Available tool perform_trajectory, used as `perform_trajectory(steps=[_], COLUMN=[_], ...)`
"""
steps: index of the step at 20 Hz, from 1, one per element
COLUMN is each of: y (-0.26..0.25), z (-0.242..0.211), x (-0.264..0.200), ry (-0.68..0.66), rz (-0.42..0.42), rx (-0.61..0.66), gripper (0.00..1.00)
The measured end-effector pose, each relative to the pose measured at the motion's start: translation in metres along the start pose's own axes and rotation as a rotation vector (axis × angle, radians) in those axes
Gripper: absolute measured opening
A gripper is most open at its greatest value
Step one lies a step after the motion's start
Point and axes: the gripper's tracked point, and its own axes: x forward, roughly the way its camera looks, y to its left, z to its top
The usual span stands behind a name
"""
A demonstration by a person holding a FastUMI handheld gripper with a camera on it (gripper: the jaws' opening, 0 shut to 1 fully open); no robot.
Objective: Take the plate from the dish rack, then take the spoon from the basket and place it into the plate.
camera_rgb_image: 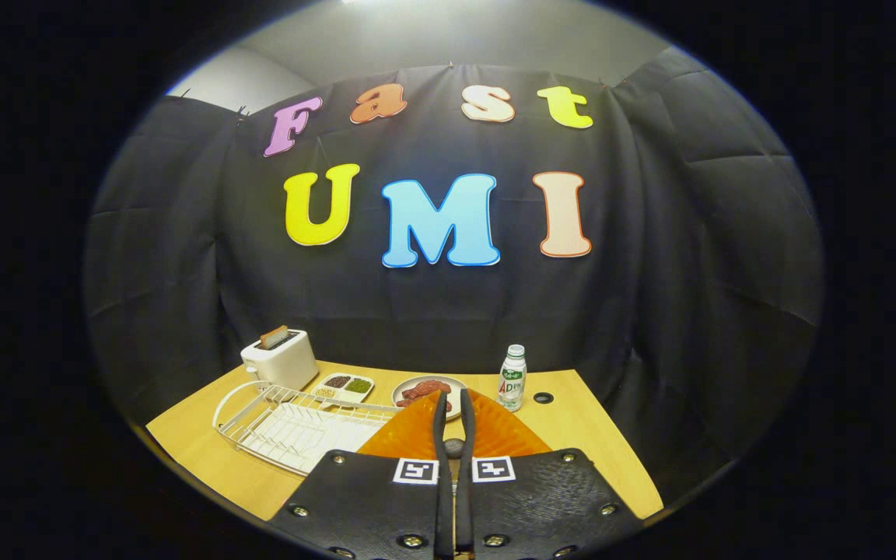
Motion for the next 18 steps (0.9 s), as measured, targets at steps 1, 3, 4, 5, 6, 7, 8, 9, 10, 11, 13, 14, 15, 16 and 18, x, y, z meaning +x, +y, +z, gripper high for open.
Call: perform_trajectory(steps=[1, 3, 4, 5, 6, 7, 8, 9, 10, 11, 13, 14, 15, 16, 18], y=[0.008, 0.026, 0.036, 0.046, 0.054, 0.063, 0.071, 0.076, 0.081, 0.083, 0.088, 0.09, 0.093, 0.096, 0.102], z=[-0.003, -0.011, -0.019, -0.024, -0.028, -0.034, -0.041, -0.046, -0.05, -0.053, -0.061, -0.064, -0.067, -0.073, -0.084], x=[-0.004, -0.012, -0.014, -0.017, -0.018, -0.019, -0.021, -0.02, -0.021, -0.021, -0.022, -0.022, -0.022, -0.021, -0.021], ry=[0.004, 0.012, 0.023, 0.027, 0.034, 0.046, 0.054, 0.061, 0.065, 0.069, 0.073, 0.076, 0.083, 0.093, 0.116], rz=[0.004, 0.018, 0.028, 0.041, 0.053, 0.064, 0.07, 0.071, 0.066, 0.055, 0.044, 0.042, 0.042, 0.045, 0.051], rx=[0.005, 0.017, 0.022, 0.025, 0.03, 0.037, 0.046, 0.055, 0.061, 0.069, 0.073, 0.081, 0.089, 0.101, 0.107], gripper=[0.02, 0.02, 0.02, 0.02, 0.02, 0.02, 0.02, 0.02, 0.02, 0.02, 0.02, 0.01, 0.02, 0.02, 0.02])
